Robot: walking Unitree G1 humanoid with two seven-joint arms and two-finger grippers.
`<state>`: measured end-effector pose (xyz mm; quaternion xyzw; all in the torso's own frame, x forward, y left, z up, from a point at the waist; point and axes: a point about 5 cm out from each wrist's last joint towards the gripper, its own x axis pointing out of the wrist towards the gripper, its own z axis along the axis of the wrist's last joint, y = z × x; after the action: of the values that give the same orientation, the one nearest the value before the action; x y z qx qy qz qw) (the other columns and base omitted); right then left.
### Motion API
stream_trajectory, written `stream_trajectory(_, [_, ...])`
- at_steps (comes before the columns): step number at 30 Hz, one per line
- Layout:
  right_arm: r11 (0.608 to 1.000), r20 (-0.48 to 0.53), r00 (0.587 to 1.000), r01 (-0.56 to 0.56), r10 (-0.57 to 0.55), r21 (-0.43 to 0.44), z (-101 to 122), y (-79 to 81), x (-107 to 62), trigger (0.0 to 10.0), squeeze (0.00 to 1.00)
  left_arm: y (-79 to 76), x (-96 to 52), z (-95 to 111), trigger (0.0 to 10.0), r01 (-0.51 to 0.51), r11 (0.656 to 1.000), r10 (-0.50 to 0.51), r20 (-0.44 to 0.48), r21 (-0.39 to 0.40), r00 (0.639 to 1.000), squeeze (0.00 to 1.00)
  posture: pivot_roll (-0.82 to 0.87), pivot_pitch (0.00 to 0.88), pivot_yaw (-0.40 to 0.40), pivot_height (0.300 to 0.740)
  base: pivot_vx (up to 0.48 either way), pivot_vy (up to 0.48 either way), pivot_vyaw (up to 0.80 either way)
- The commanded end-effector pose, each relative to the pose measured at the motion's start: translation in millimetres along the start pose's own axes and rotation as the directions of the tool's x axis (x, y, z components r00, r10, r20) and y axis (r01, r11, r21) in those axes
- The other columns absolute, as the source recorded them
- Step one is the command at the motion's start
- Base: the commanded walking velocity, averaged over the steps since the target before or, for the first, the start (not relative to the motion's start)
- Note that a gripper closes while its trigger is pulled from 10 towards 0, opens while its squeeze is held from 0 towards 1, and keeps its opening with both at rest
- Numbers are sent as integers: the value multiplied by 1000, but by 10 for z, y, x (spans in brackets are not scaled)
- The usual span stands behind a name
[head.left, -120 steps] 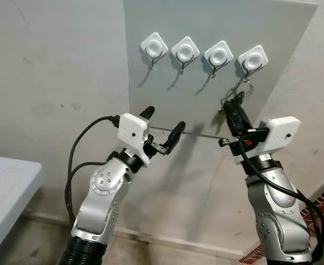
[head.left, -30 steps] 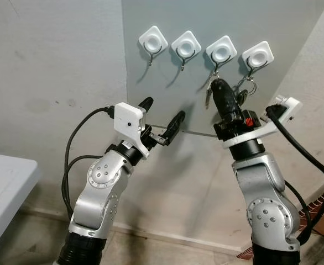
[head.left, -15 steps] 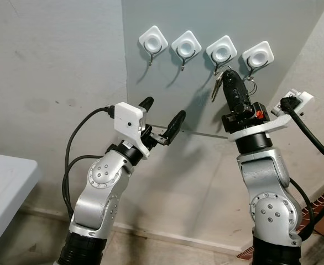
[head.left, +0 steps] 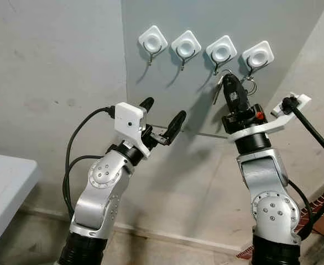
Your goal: Hang keys on a hook
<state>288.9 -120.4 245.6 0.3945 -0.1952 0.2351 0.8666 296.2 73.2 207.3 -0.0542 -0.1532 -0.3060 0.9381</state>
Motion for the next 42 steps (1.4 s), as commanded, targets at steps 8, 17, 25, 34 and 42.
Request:
stream_trajectory(8, [997,1,997,-74,74,7,7,135,109,10000,0,-19,8,67,10000,2,1000,-2,25,5,1000,0,-25,52,-53,740,0,0,0])
stream_trajectory(17, [997,-3,997,-79,79,6,2,148,124,10000,0,-33,4,67,10000,1,1000,-1,26,-2,1000,0,-28,57,-55,740,0,0,0])
stream_trajectory(25, [912,-169,978,-175,119,-372,-158,175,41,10000,0,-23,-1,64,10000,-5,1000,5,27,-15,1000,0,-31,55,-56,740,0,0,0])
stream_trajectory(34, [772,-225,968,-229,115,-593,-223,137,10,10000,0,-28,6,71,10000,-6,1000,7,31,-27,999,0,-34,50,-53,740,0,0,0])
stream_trajectory(42, [765,-112,990,-137,84,-630,-126,102,43,10000,0,-33,3,67,10000,-5,999,6,29,-33,1000,0,-34,47,-51,740,0,0,0])
